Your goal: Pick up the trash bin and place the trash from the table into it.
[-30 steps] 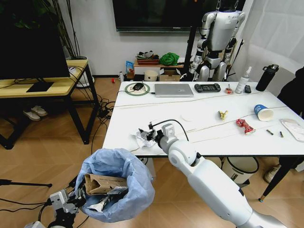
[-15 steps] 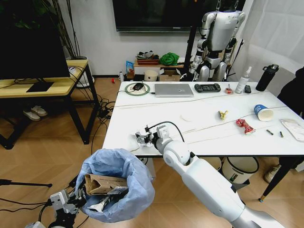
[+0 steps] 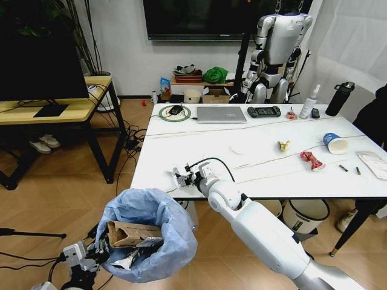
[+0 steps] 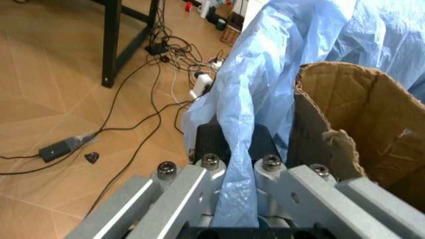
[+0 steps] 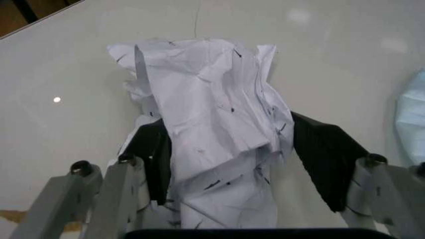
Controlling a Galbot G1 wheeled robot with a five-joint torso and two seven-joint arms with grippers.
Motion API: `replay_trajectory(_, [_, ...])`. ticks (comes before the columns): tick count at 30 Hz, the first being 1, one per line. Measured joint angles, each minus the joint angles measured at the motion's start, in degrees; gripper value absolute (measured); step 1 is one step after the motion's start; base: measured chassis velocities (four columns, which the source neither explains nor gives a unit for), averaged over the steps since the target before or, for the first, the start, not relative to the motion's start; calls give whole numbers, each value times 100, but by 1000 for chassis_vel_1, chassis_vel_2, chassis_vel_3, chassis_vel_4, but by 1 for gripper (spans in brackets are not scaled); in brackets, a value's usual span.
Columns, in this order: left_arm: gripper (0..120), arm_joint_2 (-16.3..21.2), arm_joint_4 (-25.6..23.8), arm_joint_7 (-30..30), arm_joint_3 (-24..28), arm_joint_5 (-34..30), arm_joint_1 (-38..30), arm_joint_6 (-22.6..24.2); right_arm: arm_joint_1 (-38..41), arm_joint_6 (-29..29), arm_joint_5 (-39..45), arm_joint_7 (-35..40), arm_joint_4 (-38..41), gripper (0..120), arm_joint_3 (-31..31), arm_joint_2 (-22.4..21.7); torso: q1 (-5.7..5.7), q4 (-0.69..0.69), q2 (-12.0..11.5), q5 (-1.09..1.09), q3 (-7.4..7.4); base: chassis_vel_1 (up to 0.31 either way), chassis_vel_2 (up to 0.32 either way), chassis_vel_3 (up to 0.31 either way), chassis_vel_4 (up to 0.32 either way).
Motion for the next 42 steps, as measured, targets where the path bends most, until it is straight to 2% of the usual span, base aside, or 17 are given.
replay_trajectory(5, [0, 1, 13, 0, -6, 2, 0, -2, 5, 25, 2, -38, -4, 39, 20, -18, 0, 0, 0, 0, 0, 0, 0, 0, 0])
replay_trajectory(6, [0, 1, 13, 0, -6, 2, 0, -2, 5, 25, 2, -38, -4, 39, 20, -18, 0, 0, 0, 0, 0, 0, 0, 0, 0])
replay_trajectory(10, [0, -1, 17, -3, -1, 13, -15, -2, -35, 95, 58, -45, 53, 22, 78, -39, 0, 0, 0, 0, 0, 0, 0, 0, 0])
replay_trajectory(12, [0, -3, 17, -4, 4, 14, -16, -2, -53, 116, 83, -51, 82, 19, 90, -56, 0, 0, 0, 0, 0, 0, 0, 0, 0])
replay_trajectory(16, [0, 4, 14, -4, 10, 17, -19, -2, -79, 167, 173, -81, 208, 0, 117, -122, 0, 0, 0, 0, 0, 0, 0, 0, 0])
replay_trajectory(21, [0, 9, -6, -12, 19, 17, -17, 0, -106, 258, 393, -90, 448, 0, 236, -196, 0, 1, 0, 0, 0, 0, 0, 0, 0])
replay_trajectory(27, [0, 17, -33, -16, 25, 17, 14, 1, -132, 561, 1213, -172, 1187, 0, 433, -499, 0, -1, 0, 1, 0, 0, 0, 0, 0])
replay_trajectory(29, [0, 20, -49, -17, 26, 17, 19, 7, -124, 842, 1739, -268, 1620, 0, 394, -636, 0, -1, 0, 0, 0, 0, 0, 0, 0])
replay_trajectory(31, [0, 15, -72, -22, 26, 17, 20, 18, -146, 1168, 1994, -336, 2023, 0, 186, -766, 0, 0, 0, 0, 0, 0, 0, 0, 0])
replay_trajectory(35, [0, 3, -85, -24, 27, 17, 28, 22, -185, 1308, 2178, -371, 2407, 0, -53, -883, 0, 1, 0, 0, 0, 0, 0, 0, 0])
replay_trajectory(39, [0, -25, -116, -29, 22, 17, 66, 25, -276, 1527, 2240, -378, 3049, 0, -948, -1183, 0, 0, 0, 1, -1, 0, 0, 0, 0])
replay_trajectory(42, [0, -39, -137, -39, 16, 18, 72, 28, -331, 1552, 2054, -378, 3135, 0, -1297, -1293, 0, 0, 0, 0, -1, 0, 0, 0, 0])
